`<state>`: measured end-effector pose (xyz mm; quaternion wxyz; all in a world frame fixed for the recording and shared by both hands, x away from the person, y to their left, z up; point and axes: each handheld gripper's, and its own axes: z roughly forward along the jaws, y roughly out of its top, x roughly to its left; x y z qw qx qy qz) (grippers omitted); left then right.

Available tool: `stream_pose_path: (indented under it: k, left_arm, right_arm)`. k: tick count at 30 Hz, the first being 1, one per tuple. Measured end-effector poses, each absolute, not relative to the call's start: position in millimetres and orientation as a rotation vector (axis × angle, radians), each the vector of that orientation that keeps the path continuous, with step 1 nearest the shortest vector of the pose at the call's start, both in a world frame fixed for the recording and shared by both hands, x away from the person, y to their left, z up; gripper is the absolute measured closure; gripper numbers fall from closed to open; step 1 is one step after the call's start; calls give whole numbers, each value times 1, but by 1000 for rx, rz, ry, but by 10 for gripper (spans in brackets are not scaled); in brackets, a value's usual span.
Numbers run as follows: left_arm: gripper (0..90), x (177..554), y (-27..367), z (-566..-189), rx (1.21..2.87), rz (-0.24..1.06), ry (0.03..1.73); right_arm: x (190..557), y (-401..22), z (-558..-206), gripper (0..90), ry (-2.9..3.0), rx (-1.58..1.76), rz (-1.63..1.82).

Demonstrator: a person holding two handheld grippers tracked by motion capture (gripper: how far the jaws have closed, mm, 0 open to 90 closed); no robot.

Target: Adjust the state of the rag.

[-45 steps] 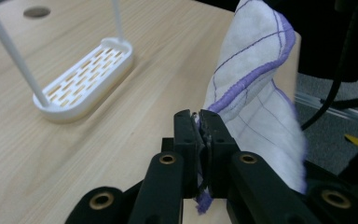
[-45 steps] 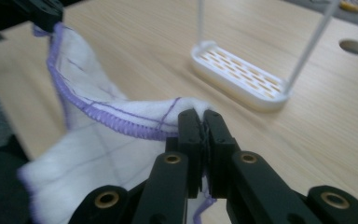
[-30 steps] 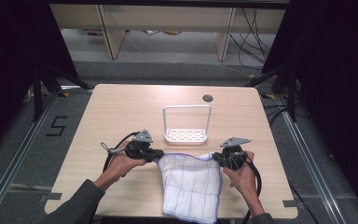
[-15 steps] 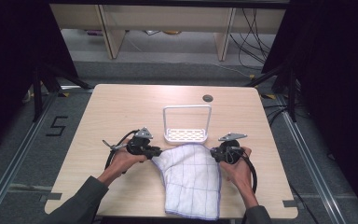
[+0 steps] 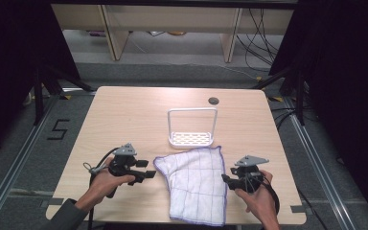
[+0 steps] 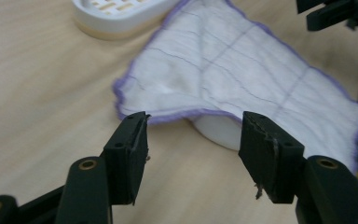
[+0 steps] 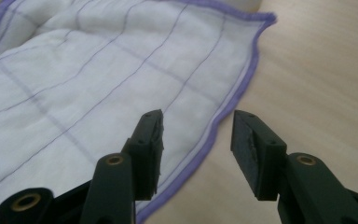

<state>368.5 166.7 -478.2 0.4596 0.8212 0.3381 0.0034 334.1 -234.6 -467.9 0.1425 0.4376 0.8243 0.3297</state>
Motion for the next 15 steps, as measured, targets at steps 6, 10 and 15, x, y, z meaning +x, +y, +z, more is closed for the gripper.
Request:
stream_pose_path:
  k: [6,10,15]
  left_arm:
    - [404,344,149,-487,2032,-87,810]
    - [420,338,137,-489,2033,-125,797]
    - [438,340,124,-494,2034,-159,824]
  right_arm:
    - [301,-230,-474,507,2426,1287,945]
    - [287,-228,-478,503,2440,1266,916]
    - [276,-226,-484,503,2453,1260,909]
